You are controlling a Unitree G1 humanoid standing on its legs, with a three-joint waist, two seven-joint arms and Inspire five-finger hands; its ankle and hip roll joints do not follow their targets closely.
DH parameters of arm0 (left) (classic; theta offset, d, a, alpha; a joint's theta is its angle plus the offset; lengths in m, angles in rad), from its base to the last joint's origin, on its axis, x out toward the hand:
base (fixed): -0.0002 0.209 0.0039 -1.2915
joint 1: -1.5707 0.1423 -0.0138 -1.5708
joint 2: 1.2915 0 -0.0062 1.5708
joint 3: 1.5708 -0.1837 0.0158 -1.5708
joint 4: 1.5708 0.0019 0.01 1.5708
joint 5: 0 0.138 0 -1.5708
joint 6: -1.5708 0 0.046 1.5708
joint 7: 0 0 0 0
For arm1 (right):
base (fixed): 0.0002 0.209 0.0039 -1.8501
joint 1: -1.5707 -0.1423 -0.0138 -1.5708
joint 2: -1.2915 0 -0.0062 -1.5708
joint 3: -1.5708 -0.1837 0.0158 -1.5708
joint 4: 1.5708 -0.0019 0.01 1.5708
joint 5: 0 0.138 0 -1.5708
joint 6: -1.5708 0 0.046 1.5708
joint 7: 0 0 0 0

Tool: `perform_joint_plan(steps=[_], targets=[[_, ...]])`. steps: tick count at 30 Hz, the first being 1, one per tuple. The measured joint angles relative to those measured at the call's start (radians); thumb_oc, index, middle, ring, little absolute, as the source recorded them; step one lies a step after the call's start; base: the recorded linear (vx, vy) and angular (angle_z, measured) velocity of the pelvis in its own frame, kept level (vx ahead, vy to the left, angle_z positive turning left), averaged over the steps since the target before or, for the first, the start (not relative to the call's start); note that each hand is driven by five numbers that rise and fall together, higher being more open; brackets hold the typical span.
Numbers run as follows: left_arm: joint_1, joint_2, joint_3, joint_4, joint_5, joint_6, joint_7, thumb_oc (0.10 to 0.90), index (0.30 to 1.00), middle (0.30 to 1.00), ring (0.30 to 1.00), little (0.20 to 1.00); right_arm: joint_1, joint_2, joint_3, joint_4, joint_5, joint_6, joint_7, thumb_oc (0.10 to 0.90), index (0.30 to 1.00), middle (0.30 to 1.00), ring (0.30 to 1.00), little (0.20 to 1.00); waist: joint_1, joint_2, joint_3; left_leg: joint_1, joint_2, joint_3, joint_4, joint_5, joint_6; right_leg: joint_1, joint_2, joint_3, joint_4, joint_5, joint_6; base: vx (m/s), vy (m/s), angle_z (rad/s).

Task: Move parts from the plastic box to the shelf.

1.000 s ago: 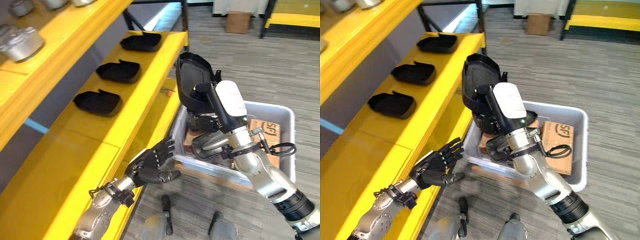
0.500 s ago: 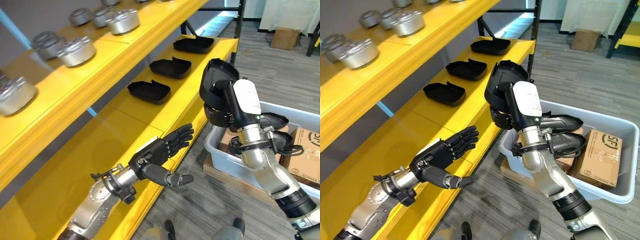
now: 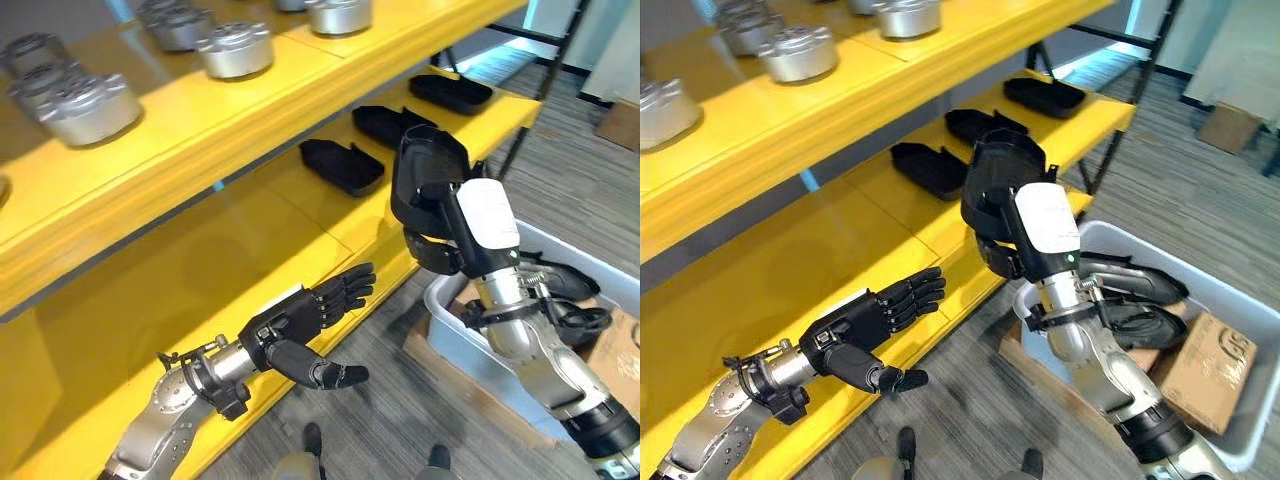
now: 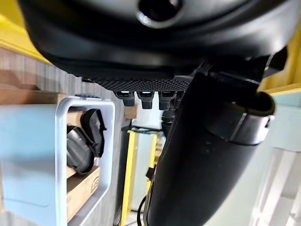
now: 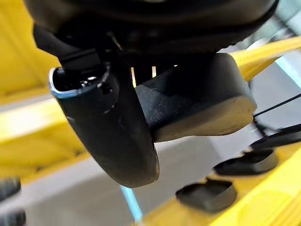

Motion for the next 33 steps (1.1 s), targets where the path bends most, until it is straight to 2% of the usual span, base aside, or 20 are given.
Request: perform_joint_plan(steps=[1,6,9,12,15,17,21,26,30,33], targets=[[0.004,0.017,0.0,0.0,-0.006,0.006,0.003,0.9,1.0,1.0,1.0,1.0,-0.002,-0.001,0.016,0.0,-0.001,-0.005,0.0,0.4,0.3,0.3,0.3,0.3,0.014,0.0,0.0,0.003,0.002,-0.011,0.0,0.005,-0.008,0.01,0.002,-0.008,0.0,-0.004,0.018,-0.01,-0.056,0.14],[0.007,0.02,0.002,0.0,-0.038,0.006,0.007,0.9,1.0,1.0,1.0,1.0,-0.035,-0.01,0.058,-0.006,-0.051,-0.081,0.007,0.4,0.3,0.3,0.3,0.3,0.039,-0.006,0.0,0.008,0.002,-0.016,-0.031,0.022,-0.019,0.022,0.005,-0.011,-0.03,0.003,0.03,0.01,-0.056,0.06],[0.015,0.009,0.001,0.001,-0.073,0.007,0.022,0.9,1.0,1.0,1.0,1.0,-0.062,-0.048,0.089,-0.007,-0.09,-0.11,0.032,0.4,0.3,0.3,0.3,0.3,0.046,-0.012,0.0,0.009,0.003,-0.036,-0.032,0.024,-0.021,0.053,0.012,-0.032,-0.067,0.015,0.029,0.02,-0.041,0.17],[0.019,0.01,0.003,0.001,-0.074,0.007,0.026,0.9,1.0,1.0,1.0,1.0,-0.09,-0.085,0.121,-0.017,-0.115,-0.146,0.053,0.4,0.3,0.3,0.3,0.3,0.075,-0.018,0.002,0.006,0.008,-0.047,-0.035,0.025,-0.019,0.064,0.02,-0.048,-0.077,0.015,0.028,0.03,-0.03,0.16],[0.042,0.012,0.004,0.001,-0.074,0.006,0.023,0.9,1.0,1.0,1.0,1.0,-0.142,-0.089,0.165,-0.026,-0.134,-0.186,0.07,0.4,0.3,0.3,0.3,0.3,0.092,-0.031,0.008,0.004,0.005,-0.06,-0.036,0.025,-0.019,0.075,0.02,-0.065,-0.082,0.012,0.028,0.05,-0.016,0.13],[0.049,0.015,0.008,0.001,-0.076,0.006,0.023,0.9,1.0,1.0,1.0,1.0,-0.151,-0.097,0.165,-0.065,-0.139,-0.193,0.076,0.4,0.3,0.3,0.3,0.3,0.106,-0.046,0.016,0.003,0.002,-0.067,-0.035,0.025,-0.019,0.081,0.02,-0.075,-0.081,0.007,0.028,0.06,-0.015,0.14],[0.047,0.018,0.013,0.0,-0.09,0.003,0.029,0.9,1.0,1.0,1.0,1.0,-0.182,-0.104,0.168,-0.07,-0.154,-0.196,0.083,0.4,0.3,0.3,0.3,0.3,0.127,-0.055,0.022,-0.009,-0.002,-0.085,-0.03,0.024,-0.019,0.085,0.02,-0.098,-0.08,0.001,0.029,0.06,-0.019,0.15],[0.049,0.02,0.008,0.009,-0.111,0.003,0.035,0.9,1.0,1.0,1.0,1.0,-0.225,-0.103,0.2,-0.028,-0.159,-0.214,0.086,0.4,0.3,0.3,0.3,0.3,0.138,-0.059,0.028,-0.024,-0.004,-0.101,-0.019,0.024,-0.019,0.085,0.023,-0.114,-0.076,-0.004,0.026,0.05,-0.051,0.1],[0.043,0.022,-0.004,0.009,-0.11,0.005,0.026,0.9,1.0,1.0,1.0,1.0,-0.29,-0.1,0.235,0.043,-0.186,-0.222,0.086,0.4,0.3,0.3,0.3,0.3,0.147,-0.055,0.067,-0.036,-0.002,-0.118,0.008,0.019,-0.021,0.084,0.029,-0.12,-0.054,-0.017,0.024,0.0,-0.073,0.11],[0.034,0.028,-0.017,0.011,-0.11,0.003,0.02,0.9,1.0,1.0,1.0,1.0,-0.337,-0.095,0.259,0.114,-0.197,-0.225,0.08,0.4,0.3,0.3,0.3,0.3,0.156,-0.051,0.089,-0.083,0.003,-0.137,0.032,0.018,-0.022,0.044,0.04,-0.127,-0.025,-0.028,0.028,-0.1,-0.09,0.14]])
